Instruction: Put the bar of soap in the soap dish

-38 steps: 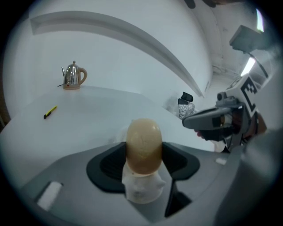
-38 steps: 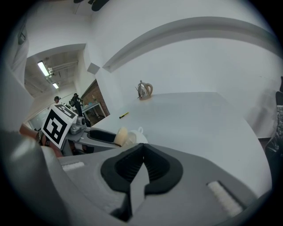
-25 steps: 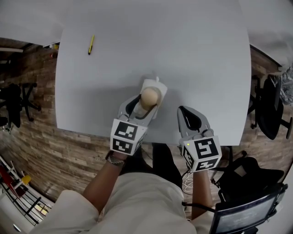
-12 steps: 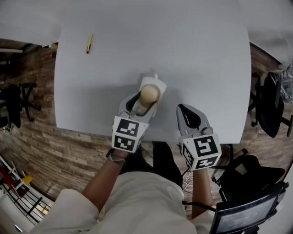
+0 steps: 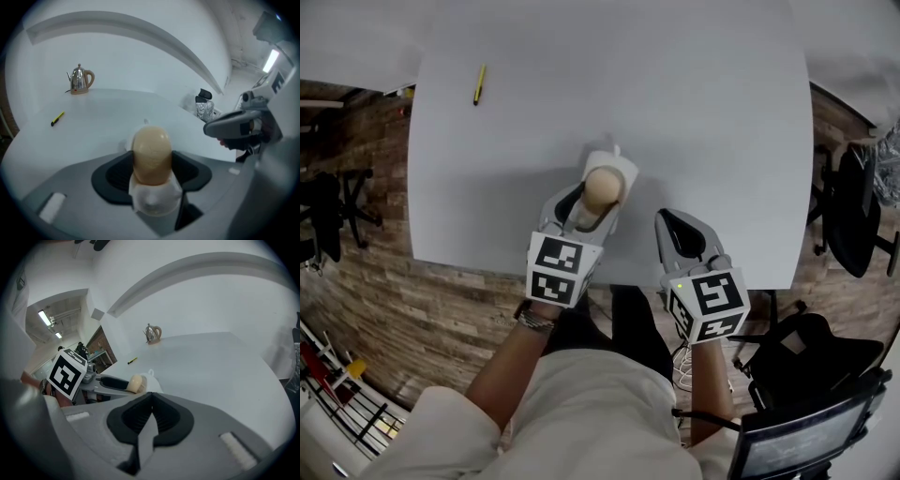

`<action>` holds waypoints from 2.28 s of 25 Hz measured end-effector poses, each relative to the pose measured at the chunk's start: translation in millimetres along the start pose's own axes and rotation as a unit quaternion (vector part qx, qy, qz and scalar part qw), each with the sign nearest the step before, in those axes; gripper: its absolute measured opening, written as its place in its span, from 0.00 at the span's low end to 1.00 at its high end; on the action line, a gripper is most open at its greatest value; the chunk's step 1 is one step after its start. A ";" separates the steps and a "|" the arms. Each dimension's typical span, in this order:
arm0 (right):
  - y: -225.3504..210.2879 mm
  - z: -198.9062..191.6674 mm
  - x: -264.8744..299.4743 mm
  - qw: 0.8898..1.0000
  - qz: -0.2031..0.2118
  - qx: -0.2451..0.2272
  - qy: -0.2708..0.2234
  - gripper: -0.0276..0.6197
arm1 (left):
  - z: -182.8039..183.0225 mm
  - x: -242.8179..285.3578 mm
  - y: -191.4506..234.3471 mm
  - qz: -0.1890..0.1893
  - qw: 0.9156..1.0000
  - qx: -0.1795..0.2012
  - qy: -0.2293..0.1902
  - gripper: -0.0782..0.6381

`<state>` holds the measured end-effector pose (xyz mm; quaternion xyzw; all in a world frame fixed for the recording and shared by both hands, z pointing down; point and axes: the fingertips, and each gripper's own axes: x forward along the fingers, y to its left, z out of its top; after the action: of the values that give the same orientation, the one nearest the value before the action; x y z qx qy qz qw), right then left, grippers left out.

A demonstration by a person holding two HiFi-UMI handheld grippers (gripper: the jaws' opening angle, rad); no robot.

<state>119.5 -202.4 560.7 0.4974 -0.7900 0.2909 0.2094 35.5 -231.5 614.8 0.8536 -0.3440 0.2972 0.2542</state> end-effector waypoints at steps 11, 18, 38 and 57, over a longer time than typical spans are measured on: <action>-1.5 -8.9 3.2 1.000 0.003 0.021 0.008 0.05 | 1.9 0.3 3.9 0.002 1.000 0.001 -0.008 0.49; -3.5 -13.2 3.5 1.000 0.004 0.026 0.009 0.05 | 0.0 1.6 1.4 0.002 1.000 0.004 -0.005 0.49; -4.0 -9.8 5.8 0.999 0.006 0.043 0.001 0.05 | -6.9 -14.1 9.5 0.015 1.000 -0.004 0.009 0.49; 7.1 11.8 -7.1 0.999 0.005 0.033 -0.030 0.05 | 0.5 -35.8 14.0 0.022 1.000 -0.009 -0.009 0.27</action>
<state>115.5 -203.2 545.7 0.5085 -0.7882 0.3032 0.1679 4.3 -225.1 593.1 0.8460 -0.3676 0.2921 0.2527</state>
